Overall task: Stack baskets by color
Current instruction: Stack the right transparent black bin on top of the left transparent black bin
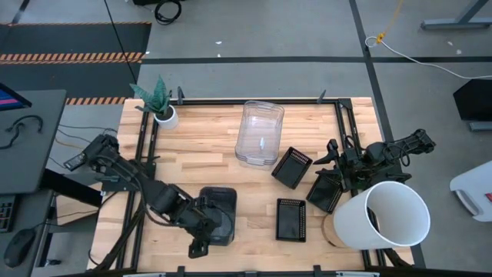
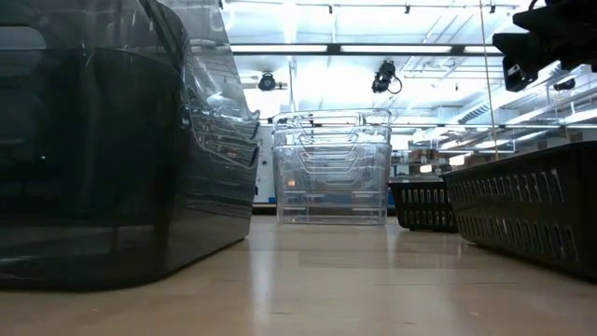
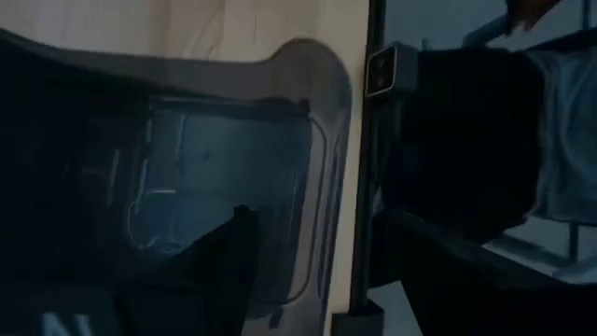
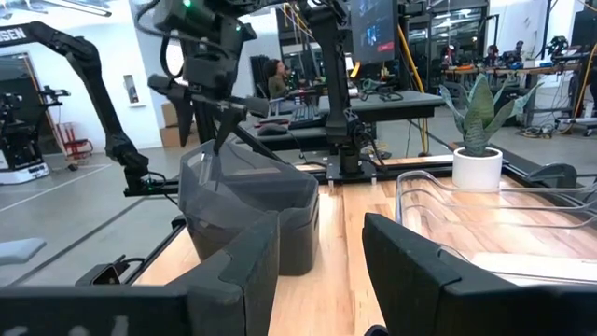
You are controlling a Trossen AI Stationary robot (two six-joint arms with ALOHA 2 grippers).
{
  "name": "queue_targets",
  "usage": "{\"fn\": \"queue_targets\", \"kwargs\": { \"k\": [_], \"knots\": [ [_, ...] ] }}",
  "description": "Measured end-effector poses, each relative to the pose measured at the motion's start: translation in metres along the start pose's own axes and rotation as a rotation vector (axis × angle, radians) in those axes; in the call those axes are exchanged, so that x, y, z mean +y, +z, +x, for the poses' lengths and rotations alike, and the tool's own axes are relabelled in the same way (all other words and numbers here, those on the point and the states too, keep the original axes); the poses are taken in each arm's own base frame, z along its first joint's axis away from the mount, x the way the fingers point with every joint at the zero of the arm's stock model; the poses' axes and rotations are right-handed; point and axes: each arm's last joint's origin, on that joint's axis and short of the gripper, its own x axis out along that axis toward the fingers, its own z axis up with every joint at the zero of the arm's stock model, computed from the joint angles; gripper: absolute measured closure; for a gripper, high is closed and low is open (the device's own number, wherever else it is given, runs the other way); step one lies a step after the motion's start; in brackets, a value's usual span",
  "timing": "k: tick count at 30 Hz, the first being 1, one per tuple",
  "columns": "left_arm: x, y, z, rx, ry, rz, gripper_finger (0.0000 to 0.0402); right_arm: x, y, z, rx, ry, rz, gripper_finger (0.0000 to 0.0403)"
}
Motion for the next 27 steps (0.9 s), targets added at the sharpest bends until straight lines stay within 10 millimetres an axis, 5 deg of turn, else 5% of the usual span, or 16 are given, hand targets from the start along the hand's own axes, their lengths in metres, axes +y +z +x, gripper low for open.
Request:
{"fn": "queue_targets", "kwargs": {
  "k": [13,22,27],
  "knots": [
    [0.006,-0.006,0.039,0.074,0.181,0.100,0.0243,0.000,0.000,0.000,0.000,0.000,0.000,0.0242],
    [-0.003,-0.018,0.036,0.088,0.200,0.139,0.0387,0.000,0.000,0.000,0.000,0.000,0.000,0.0242],
    [-0.004,-0.020,0.036,0.089,0.212,0.129,0.0394,0.000,0.000,0.000,0.000,0.000,0.000,0.0242]
  ]
}}
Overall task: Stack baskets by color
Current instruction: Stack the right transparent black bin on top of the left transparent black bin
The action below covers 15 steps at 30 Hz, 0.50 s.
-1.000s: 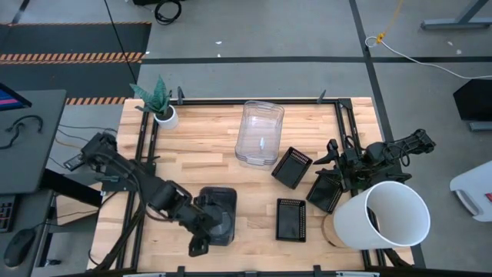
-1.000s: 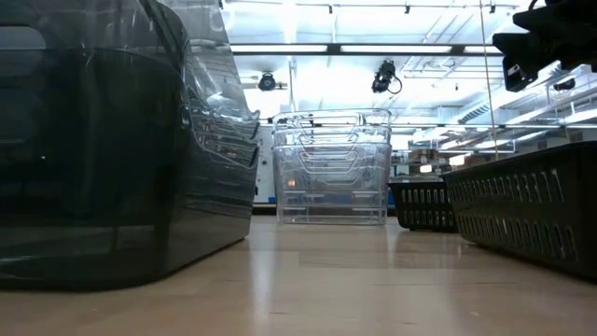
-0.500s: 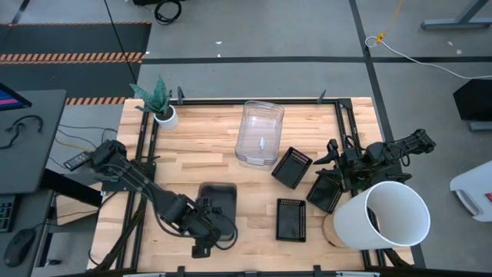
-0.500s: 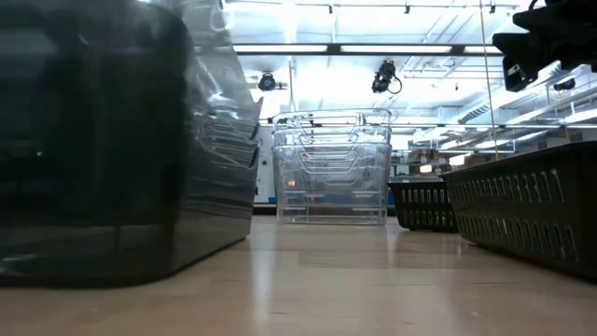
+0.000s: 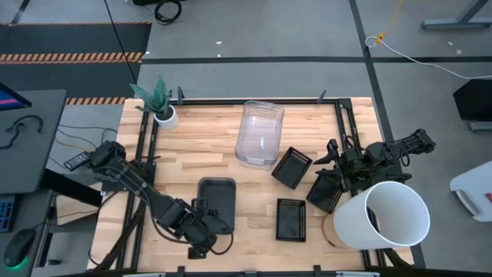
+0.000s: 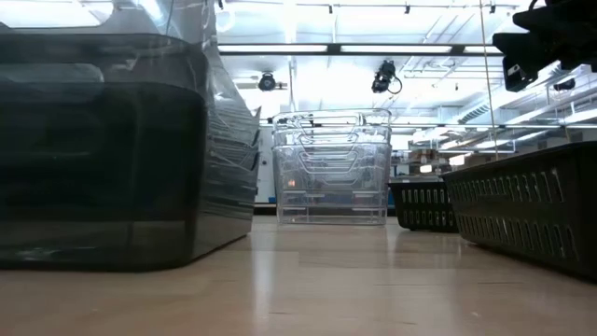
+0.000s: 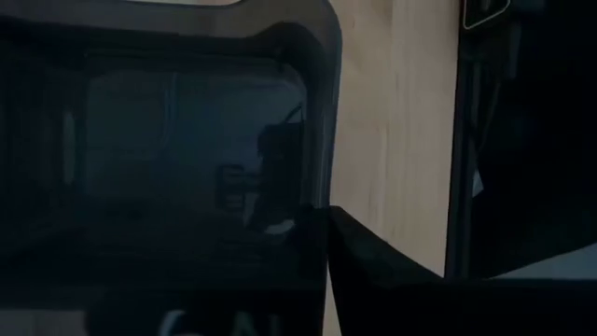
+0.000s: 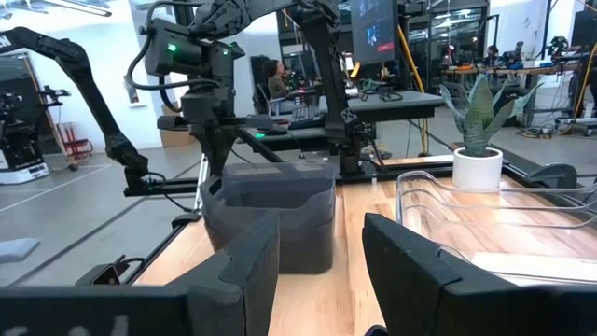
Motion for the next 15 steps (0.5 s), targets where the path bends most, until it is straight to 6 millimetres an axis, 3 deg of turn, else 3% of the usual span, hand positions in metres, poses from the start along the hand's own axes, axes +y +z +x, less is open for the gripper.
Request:
{"fn": "queue_targets", "kwargs": {
  "k": [9,15],
  "knots": [
    [-0.005,0.006,-0.030,-0.042,0.054,0.007,0.0400,0.000,0.000,0.000,0.000,0.000,0.000,0.0242],
    [-0.006,0.005,-0.032,-0.050,0.065,0.014,0.0400,0.000,0.000,0.000,0.000,0.000,0.000,0.0242]
  ]
}}
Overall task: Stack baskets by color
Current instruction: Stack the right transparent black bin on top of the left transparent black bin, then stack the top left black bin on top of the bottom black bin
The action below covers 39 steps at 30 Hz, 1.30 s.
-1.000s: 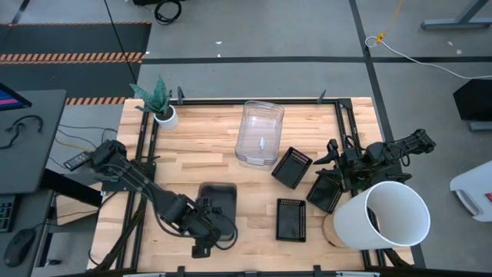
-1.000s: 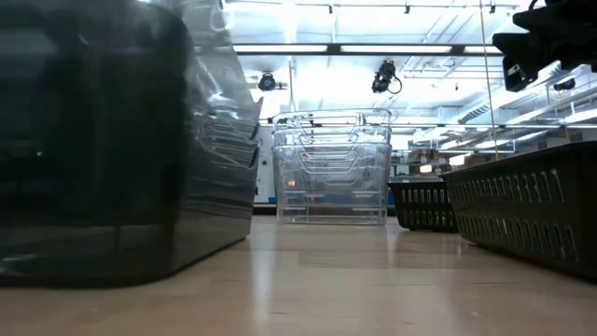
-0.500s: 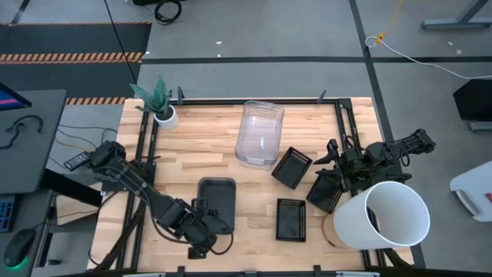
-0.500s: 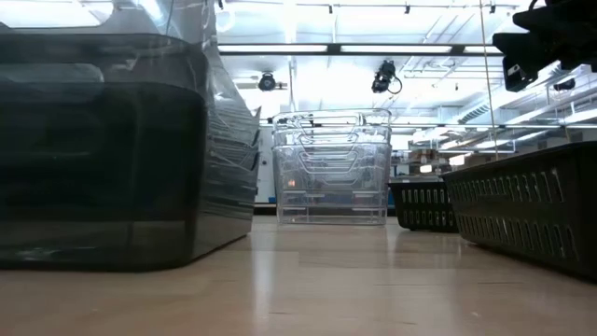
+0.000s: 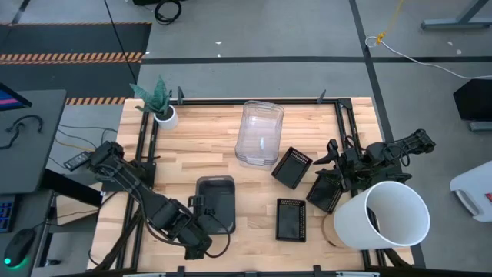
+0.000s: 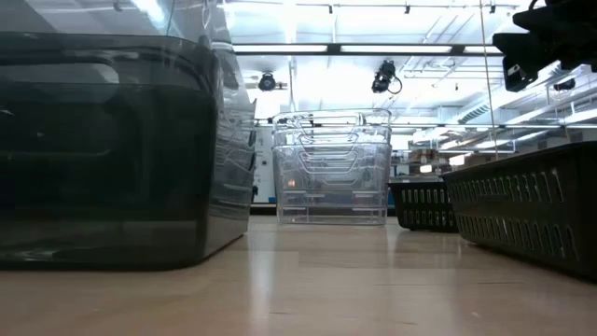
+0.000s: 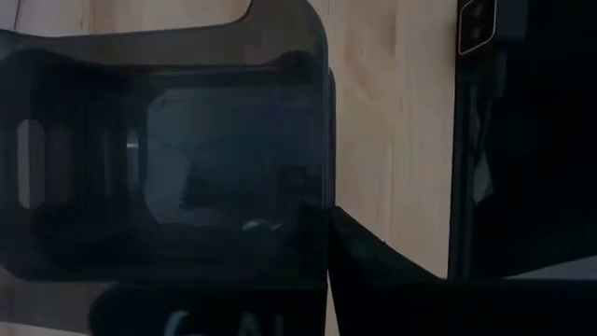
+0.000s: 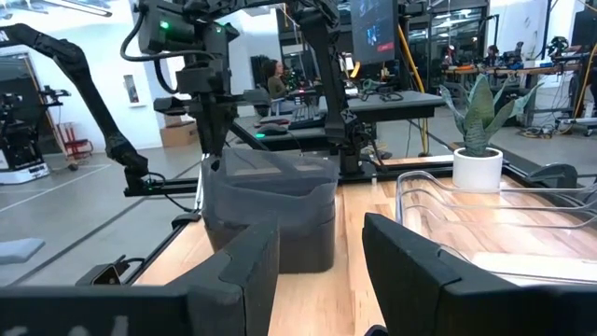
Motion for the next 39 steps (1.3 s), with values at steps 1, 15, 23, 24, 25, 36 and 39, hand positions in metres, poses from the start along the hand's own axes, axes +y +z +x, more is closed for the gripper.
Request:
{"fn": "queue_targets", "kwargs": {
  "k": [1,15,23,24,25,36,39],
  "knots": [
    [-0.001,0.000,0.003,0.004,0.004,0.001,0.0400,0.000,0.000,0.000,0.000,0.000,0.000,0.0242],
    [-0.011,-0.001,0.024,-0.004,0.067,0.113,0.0202,0.000,0.000,0.000,0.000,0.000,0.000,0.0242],
    [-0.018,-0.005,0.004,-0.241,0.205,0.247,0.0201,0.000,0.000,0.000,0.000,0.000,0.000,0.0242],
    [-0.019,-0.006,0.004,-0.268,0.221,0.265,0.0207,0.000,0.000,0.000,0.000,0.000,0.000,0.0242],
    [-0.018,-0.007,0.004,-0.294,0.233,0.274,0.0213,0.000,0.000,0.000,0.000,0.000,0.000,0.0242],
    [0.004,-0.023,0.007,-0.519,0.238,0.312,0.0289,0.000,0.000,0.000,-0.001,0.000,0.000,0.0242],
    [0.014,-0.030,-0.001,-0.605,0.211,0.306,0.0307,0.000,0.000,0.000,-0.001,0.000,0.000,0.0242]
  ]
}}
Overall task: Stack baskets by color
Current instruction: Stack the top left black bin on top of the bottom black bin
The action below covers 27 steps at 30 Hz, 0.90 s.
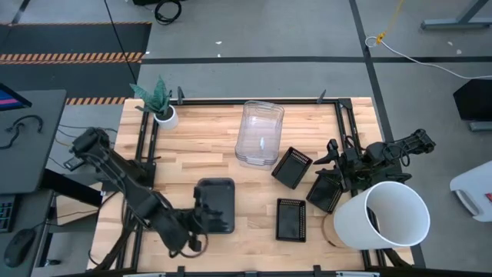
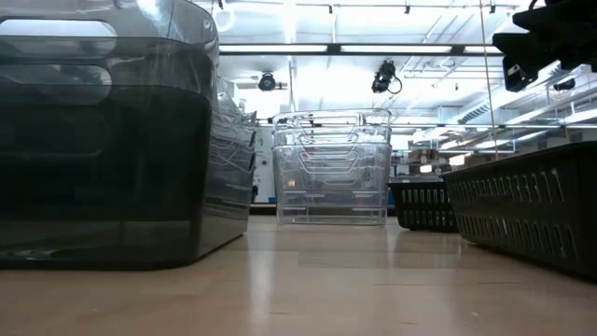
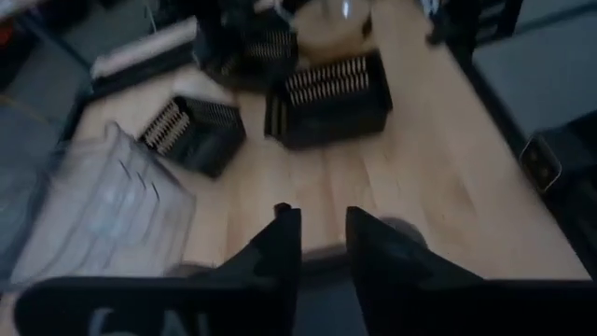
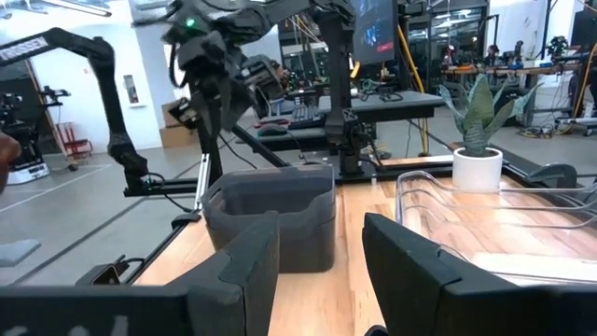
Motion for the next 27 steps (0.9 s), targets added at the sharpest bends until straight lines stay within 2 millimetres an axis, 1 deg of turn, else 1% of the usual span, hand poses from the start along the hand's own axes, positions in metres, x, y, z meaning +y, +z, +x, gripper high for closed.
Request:
{"fn": "queue_targets", "kwargs": {
  "k": [7,11,15,19,23,27],
  "knots": [
    [0.025,-0.022,-0.022,-0.213,-0.019,-0.054,0.0345,0.000,0.003,0.000,-0.030,0.003,0.008,0.0242],
    [0.039,-0.043,-0.026,-0.310,-0.013,-0.099,0.0364,0.001,0.006,0.000,-0.059,0.008,0.071,0.0242],
    [0.049,-0.064,-0.028,-0.394,-0.001,-0.153,0.0382,0.001,0.006,0.000,-0.063,0.009,0.083,0.0242],
    [0.058,-0.086,-0.026,-0.462,0.005,-0.204,0.0395,0.000,0.006,0.000,-0.060,0.010,0.173,0.0242],
    [0.067,-0.105,-0.024,-0.510,0.002,-0.247,0.0397,0.001,0.005,0.000,-0.050,0.008,0.196,0.0242],
    [0.082,-0.120,-0.023,-0.532,0.029,-0.285,0.0397,0.001,0.003,0.003,-0.025,0.004,0.182,0.0242]
  ]
}}
